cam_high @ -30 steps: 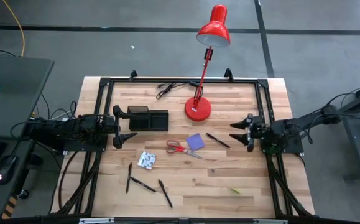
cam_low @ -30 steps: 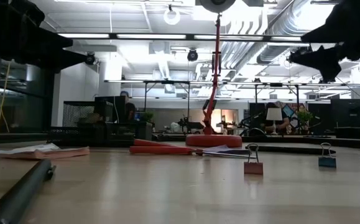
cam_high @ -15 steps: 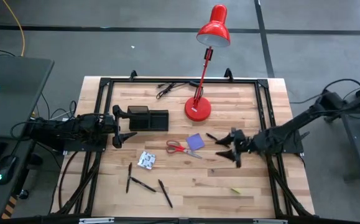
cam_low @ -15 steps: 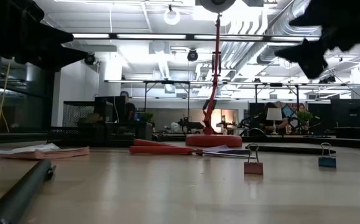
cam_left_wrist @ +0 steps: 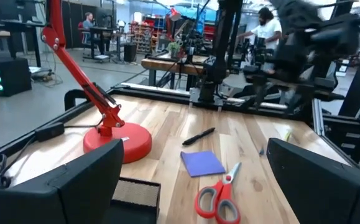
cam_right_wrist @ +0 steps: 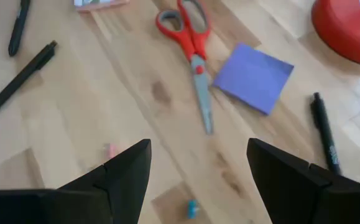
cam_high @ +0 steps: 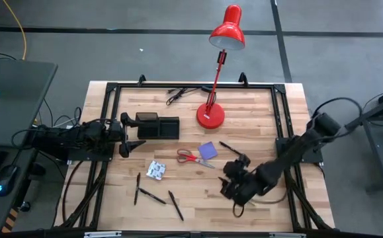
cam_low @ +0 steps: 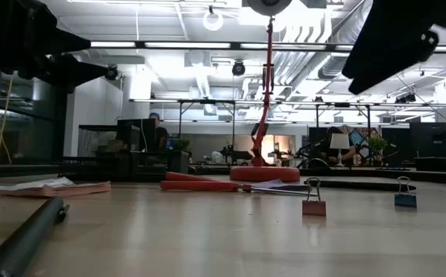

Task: Pick and place office supplies into organizer
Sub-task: Put the blue binder clip into the black desk organizer

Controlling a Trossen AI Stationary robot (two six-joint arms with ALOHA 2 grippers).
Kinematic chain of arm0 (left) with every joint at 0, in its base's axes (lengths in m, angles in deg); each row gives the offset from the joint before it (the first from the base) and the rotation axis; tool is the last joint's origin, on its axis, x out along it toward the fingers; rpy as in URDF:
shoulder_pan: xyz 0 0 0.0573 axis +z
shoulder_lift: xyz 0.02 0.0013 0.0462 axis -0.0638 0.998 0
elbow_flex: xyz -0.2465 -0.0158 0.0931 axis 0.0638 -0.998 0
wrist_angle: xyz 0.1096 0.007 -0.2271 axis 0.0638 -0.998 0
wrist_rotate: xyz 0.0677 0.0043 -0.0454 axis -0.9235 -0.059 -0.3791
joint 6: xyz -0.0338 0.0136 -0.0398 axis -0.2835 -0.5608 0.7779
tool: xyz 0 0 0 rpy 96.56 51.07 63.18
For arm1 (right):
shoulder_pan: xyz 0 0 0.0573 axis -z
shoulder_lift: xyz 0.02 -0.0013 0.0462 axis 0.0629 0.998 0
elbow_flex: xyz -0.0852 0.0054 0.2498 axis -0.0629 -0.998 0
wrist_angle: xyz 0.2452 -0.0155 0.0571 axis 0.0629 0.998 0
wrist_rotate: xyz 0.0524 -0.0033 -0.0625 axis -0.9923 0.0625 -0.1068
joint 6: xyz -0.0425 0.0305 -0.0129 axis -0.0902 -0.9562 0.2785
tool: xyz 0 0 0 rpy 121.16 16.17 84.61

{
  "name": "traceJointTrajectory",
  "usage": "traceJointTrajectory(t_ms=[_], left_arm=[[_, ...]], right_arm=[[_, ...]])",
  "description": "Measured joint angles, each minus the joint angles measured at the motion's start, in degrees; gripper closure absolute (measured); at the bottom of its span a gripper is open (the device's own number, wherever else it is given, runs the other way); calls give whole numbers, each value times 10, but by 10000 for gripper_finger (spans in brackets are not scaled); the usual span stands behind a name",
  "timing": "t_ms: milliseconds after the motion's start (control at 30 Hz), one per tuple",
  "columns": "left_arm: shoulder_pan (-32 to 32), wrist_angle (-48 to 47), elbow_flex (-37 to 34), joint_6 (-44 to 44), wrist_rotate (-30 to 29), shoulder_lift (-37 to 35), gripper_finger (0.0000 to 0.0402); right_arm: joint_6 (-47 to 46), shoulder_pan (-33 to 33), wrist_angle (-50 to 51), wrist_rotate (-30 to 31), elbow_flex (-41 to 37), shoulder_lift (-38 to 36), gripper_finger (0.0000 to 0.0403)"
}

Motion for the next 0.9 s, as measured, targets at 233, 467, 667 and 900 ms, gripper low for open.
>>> traceJointTrajectory(t_ms=[233, 467, 667, 900], left_arm=[[0, -5, 0, 2, 0, 0, 21], [0, 10, 0, 1, -6, 0, 21], [0, 9, 0, 1, -7, 0, 21], [0, 4, 0, 13, -7, 0, 21]], right_arm=[[59, -6, 38, 6, 109, 96, 144], [16, -4, 50, -1, 122, 124, 144], [-58, -32, 87, 29, 99, 124, 144], [-176, -70, 174, 58, 95, 124, 144]])
